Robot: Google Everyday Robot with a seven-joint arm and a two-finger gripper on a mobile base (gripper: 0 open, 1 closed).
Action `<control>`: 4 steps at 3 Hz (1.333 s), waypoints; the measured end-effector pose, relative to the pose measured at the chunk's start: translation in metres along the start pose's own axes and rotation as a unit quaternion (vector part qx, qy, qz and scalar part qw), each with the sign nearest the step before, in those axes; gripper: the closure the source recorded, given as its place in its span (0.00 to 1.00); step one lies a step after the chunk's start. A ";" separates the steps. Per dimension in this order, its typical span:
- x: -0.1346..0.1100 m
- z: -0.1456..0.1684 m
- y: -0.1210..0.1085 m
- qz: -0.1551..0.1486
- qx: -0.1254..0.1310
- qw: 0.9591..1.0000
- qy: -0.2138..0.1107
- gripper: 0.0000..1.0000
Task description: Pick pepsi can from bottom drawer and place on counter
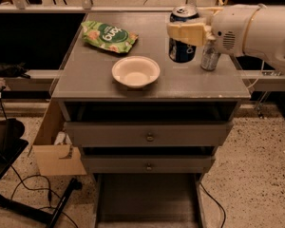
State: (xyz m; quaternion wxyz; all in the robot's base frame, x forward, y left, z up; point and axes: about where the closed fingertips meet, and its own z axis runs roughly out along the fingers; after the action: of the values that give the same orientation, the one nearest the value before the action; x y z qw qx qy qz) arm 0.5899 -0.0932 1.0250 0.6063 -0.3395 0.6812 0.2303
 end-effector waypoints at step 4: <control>-0.062 0.119 -0.034 0.020 0.029 0.998 -0.047 1.00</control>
Offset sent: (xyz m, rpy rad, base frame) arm 0.0494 0.0450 0.0357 0.0632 -0.0566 0.0379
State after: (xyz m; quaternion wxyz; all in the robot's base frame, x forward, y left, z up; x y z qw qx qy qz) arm 0.6974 -0.0183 1.0700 0.6427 -0.2967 0.6649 0.2384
